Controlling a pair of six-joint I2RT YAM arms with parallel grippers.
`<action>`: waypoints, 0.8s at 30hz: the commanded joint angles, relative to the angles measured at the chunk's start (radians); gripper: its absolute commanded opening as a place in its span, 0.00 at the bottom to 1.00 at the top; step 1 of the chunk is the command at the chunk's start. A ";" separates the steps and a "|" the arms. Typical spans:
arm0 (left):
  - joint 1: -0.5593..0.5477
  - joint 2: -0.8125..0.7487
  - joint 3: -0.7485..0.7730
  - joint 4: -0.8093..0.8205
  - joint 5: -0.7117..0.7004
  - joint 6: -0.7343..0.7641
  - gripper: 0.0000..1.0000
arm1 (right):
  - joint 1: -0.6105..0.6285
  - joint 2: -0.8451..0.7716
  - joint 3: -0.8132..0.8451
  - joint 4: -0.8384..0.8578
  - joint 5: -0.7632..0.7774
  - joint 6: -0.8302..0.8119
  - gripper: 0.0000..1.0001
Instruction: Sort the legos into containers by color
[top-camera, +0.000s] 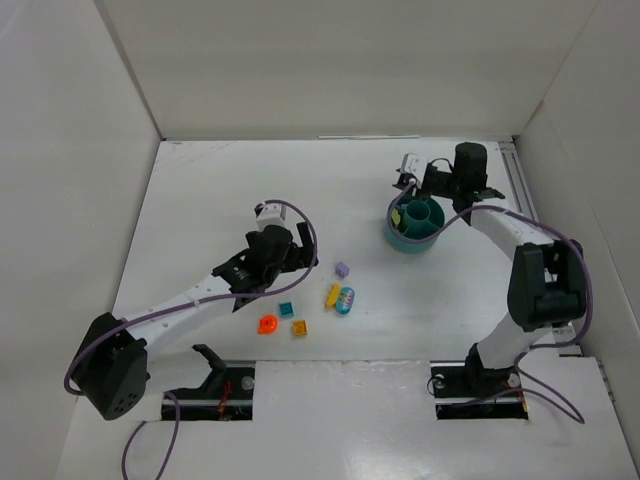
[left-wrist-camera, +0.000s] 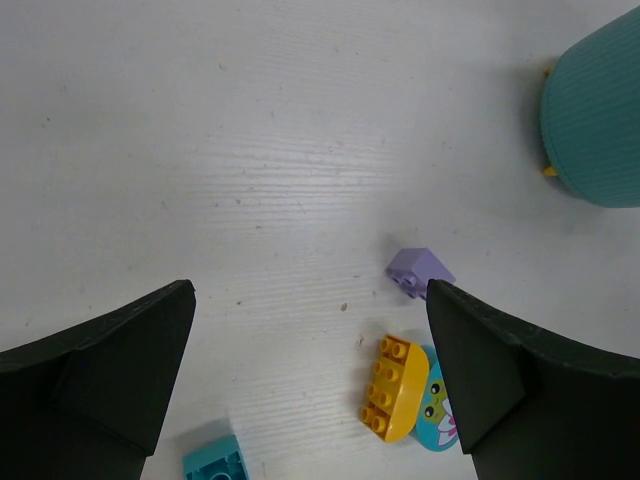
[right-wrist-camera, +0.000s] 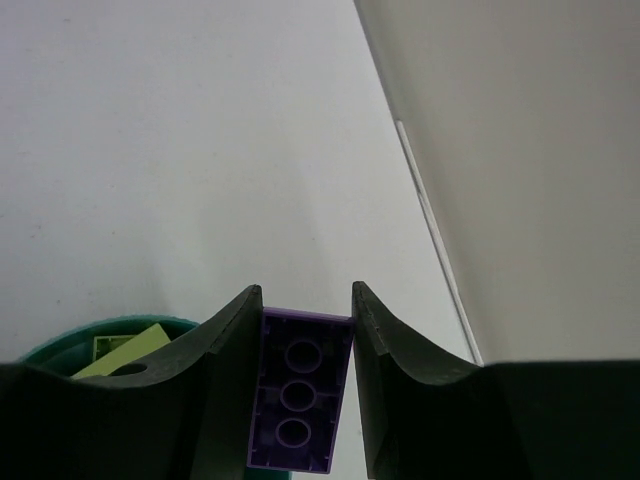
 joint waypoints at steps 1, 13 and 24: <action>0.032 0.009 0.052 0.008 0.028 0.021 1.00 | -0.025 0.058 0.079 0.012 -0.336 -0.093 0.30; 0.080 0.103 0.090 0.008 0.091 0.051 1.00 | -0.068 0.152 0.078 -0.009 -0.371 -0.102 0.34; 0.080 0.132 0.108 0.018 0.109 0.070 1.00 | -0.106 0.181 0.078 -0.029 -0.425 -0.112 0.54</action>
